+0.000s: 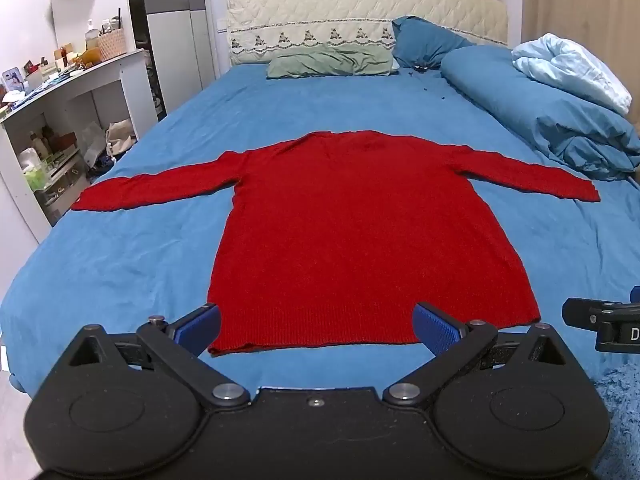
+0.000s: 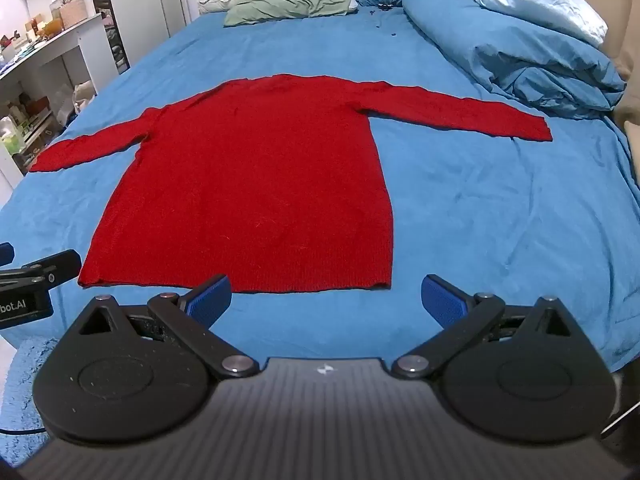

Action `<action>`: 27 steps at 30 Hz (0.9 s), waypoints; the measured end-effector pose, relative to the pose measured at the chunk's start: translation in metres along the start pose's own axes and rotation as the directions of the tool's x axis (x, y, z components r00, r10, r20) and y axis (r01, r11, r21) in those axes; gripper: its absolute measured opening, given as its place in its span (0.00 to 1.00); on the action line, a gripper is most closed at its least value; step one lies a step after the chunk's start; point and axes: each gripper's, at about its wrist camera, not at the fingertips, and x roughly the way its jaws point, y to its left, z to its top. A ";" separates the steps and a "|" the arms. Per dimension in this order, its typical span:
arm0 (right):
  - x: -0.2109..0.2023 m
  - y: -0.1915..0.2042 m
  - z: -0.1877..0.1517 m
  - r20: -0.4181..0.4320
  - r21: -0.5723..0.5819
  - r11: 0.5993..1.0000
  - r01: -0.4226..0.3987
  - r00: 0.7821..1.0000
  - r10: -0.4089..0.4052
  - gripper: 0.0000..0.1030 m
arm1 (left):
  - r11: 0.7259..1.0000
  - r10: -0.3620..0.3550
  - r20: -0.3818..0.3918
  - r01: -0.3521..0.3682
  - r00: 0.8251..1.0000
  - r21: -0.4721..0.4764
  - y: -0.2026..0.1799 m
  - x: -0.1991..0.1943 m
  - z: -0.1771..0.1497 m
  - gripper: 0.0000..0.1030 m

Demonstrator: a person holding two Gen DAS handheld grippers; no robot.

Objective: Fold small clothes

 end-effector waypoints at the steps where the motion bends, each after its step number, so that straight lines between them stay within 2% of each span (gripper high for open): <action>1: 0.001 -0.003 0.001 -0.001 0.002 1.000 -0.002 1.000 0.002 1.00 | 1.000 0.000 0.001 0.000 1.000 0.000 0.000 0.000 0.000 1.00; 18: 0.004 -0.006 0.004 -0.004 -0.005 1.000 0.005 1.000 -0.005 1.00 | 1.000 -0.003 0.005 0.003 1.000 0.006 0.001 -0.003 0.000 1.00; 27: 0.005 -0.008 0.005 -0.009 0.003 1.000 -0.020 1.000 0.020 1.00 | 1.000 0.012 0.002 -0.012 1.000 0.015 -0.002 -0.002 0.001 1.00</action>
